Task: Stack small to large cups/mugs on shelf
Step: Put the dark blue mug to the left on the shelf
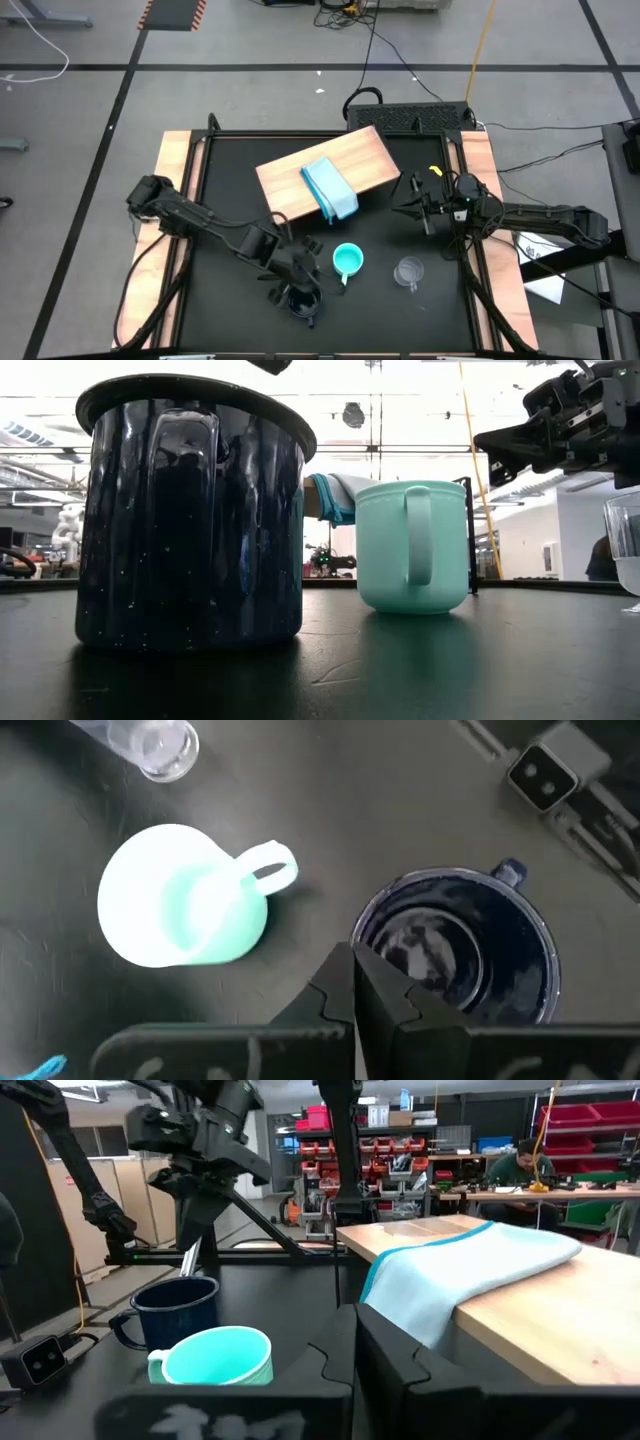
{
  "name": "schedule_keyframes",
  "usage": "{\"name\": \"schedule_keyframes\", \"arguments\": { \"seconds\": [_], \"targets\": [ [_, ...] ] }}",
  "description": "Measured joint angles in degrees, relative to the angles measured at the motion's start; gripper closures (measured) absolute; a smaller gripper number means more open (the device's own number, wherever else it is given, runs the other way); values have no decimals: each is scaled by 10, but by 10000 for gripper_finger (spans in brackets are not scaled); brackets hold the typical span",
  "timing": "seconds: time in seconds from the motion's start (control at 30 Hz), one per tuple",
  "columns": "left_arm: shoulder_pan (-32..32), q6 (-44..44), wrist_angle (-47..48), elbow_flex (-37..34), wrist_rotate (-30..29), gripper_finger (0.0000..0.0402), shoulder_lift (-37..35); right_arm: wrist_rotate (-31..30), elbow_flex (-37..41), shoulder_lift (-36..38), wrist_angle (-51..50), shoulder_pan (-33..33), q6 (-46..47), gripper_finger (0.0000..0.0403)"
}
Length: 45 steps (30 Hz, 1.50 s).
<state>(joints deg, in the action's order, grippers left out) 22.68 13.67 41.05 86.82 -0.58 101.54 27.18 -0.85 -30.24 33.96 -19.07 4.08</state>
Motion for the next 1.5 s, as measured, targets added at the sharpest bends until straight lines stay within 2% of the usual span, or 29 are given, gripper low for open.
{"name": "schedule_keyframes", "arguments": {
  "seconds": [0.17, 0.37, 0.83, 1.1, 1.5],
  "targets": [
    [2, -3, 39, 47, 9, 401, 20, 0, 0, 0, -8, 0, 0, 403],
    [-2, -18, 46, 57, 68, 401, 26, 0, 0, 0, -9, 0, -1, 403],
    [-5, -76, 54, 57, 52, 392, 41, 0, 0, 0, -10, 0, -2, 403],
    [-13, -125, 55, 57, 50, 337, 41, 0, 0, 0, -11, 0, -2, 403],
    [-13, -127, 55, 56, 51, 213, 54, 0, 0, 0, -16, 0, -2, 403]
  ]
}}
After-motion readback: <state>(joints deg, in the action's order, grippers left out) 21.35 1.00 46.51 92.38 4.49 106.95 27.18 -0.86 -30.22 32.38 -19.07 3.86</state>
